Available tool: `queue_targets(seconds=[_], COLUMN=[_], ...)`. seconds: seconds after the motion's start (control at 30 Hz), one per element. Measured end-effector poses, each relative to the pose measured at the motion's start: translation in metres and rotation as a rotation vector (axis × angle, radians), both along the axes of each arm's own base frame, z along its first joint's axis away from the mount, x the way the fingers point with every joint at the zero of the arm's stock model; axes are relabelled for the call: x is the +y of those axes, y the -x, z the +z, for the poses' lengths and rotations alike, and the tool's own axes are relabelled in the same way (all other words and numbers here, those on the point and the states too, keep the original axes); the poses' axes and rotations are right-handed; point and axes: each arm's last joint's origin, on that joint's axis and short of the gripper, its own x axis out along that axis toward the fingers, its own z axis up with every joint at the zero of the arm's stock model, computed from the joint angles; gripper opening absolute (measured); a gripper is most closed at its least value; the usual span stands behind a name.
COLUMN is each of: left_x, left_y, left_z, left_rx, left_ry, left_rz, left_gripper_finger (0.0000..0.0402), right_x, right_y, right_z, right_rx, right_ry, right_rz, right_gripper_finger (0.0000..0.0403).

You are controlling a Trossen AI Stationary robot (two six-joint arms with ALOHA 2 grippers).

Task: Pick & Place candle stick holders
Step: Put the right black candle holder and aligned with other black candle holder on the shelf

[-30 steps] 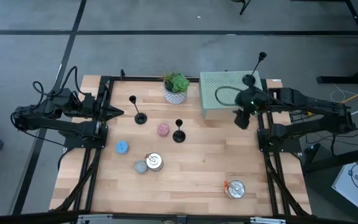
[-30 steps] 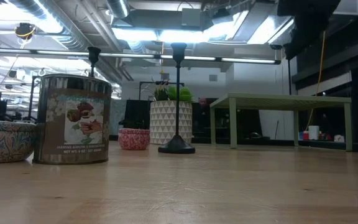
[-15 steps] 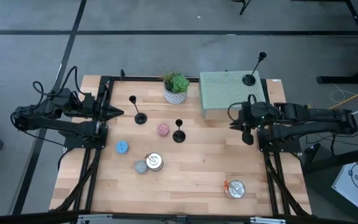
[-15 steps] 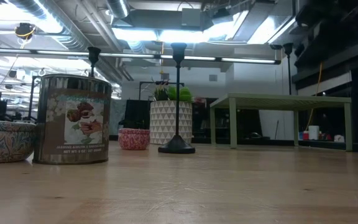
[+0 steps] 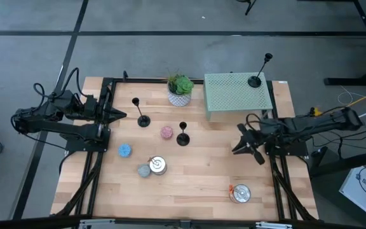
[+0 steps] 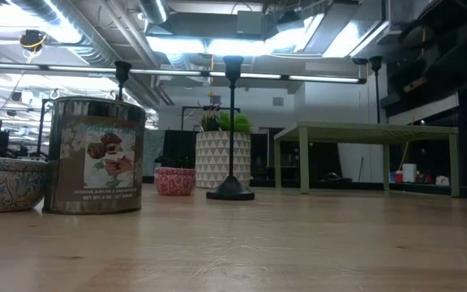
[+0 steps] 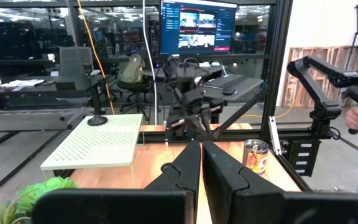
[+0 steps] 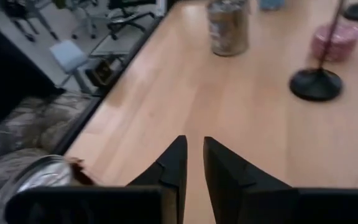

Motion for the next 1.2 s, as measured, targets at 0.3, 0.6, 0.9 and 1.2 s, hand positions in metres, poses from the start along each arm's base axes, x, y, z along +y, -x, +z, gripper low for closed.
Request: queue_targets(seconds=[0.3,0.6,0.9,1.2], left_x=[0.000,0.000,0.000,0.000], left_y=[0.000,0.000,0.000,0.000], left_z=[0.000,0.000,0.000,0.000], left_rx=[0.000,0.000,0.000,0.000], left_ry=[0.000,0.000,0.000,0.000], left_rz=[0.000,0.000,0.000,0.000], left_gripper_finger=[0.0013,0.0009,0.0012,0.0008], right_x=[0.006,0.007,0.006,0.006], right_y=[0.002,-0.001,0.002,0.002], right_z=[0.009,0.009,-0.029,-0.030], right_rx=[-0.115,-0.212,-0.334,-0.341], right_ry=[0.016,0.107,0.077,0.078], right_rz=[0.063,0.104,0.092,0.093], right_gripper_finger=[0.0054,0.0054,0.0054,0.0054])
